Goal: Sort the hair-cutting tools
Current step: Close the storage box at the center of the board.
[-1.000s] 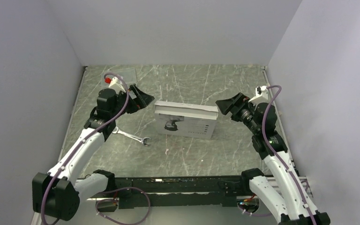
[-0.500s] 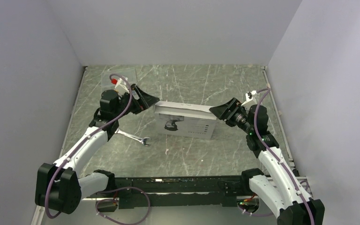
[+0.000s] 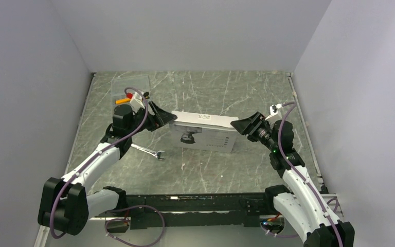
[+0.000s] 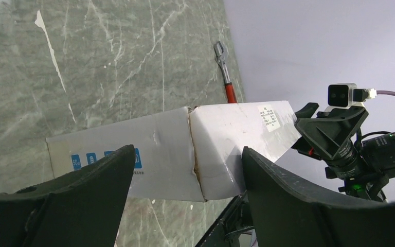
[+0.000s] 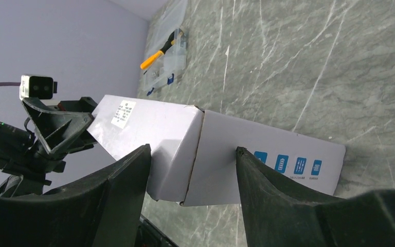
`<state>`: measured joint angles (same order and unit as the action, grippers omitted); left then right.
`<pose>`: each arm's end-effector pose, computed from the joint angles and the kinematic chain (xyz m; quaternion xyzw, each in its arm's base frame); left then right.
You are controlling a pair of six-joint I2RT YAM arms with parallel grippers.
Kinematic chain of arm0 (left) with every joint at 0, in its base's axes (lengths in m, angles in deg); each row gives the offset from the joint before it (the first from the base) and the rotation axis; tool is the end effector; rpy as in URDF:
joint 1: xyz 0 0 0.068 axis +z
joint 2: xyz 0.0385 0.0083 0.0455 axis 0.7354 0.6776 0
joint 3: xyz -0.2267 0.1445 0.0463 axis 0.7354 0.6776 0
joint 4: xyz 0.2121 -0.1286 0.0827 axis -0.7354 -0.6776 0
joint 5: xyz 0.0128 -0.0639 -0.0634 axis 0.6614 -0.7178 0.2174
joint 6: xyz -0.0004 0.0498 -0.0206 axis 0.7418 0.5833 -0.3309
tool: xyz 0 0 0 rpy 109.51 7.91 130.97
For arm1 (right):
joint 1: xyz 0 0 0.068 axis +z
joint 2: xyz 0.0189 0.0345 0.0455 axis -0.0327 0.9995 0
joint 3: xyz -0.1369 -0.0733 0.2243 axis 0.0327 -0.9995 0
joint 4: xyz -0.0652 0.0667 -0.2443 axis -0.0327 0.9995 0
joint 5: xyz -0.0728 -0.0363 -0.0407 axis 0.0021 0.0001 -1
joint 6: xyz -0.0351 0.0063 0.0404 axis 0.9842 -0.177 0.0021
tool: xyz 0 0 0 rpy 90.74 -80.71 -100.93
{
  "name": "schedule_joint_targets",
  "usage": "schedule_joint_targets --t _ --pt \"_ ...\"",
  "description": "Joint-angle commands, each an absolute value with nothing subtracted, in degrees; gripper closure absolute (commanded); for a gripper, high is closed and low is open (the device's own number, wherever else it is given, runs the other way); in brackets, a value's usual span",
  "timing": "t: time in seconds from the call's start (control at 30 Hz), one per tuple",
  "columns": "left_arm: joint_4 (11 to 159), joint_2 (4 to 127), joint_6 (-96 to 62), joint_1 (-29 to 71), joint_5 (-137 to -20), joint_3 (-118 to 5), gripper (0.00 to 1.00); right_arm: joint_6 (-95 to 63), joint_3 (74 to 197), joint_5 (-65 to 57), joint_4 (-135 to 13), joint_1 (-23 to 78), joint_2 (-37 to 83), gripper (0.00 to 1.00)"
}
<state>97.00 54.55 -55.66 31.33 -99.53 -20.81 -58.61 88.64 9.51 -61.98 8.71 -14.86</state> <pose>0.2383 -0.0864 0.2628 -0.0792 0.7750 -0.4938 0.3865 0.1784 0.0466 0.2638 0.1493 0.7702 0.4289 0.4477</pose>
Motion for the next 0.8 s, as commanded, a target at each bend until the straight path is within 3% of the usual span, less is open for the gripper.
schedule_joint_targets --t 0.0,0.17,0.47,0.77 --pt "98.2 53.9 -54.6 31.1 -100.7 -20.5 0.21 -58.0 86.6 9.5 -61.4 8.6 -15.6 0.39" --pt "97.8 54.1 -54.6 31.1 -100.2 -20.1 0.21 -57.6 85.6 9.4 -61.4 8.6 -15.9 0.4" --pt "94.0 51.2 -53.9 33.0 -99.2 -24.2 0.05 -56.6 85.6 9.2 -61.2 8.6 -16.7 0.41" --pt "99.3 54.1 -57.4 34.3 -104.1 -23.0 0.13 -56.8 84.9 10.0 -61.4 8.5 -16.4 0.41"
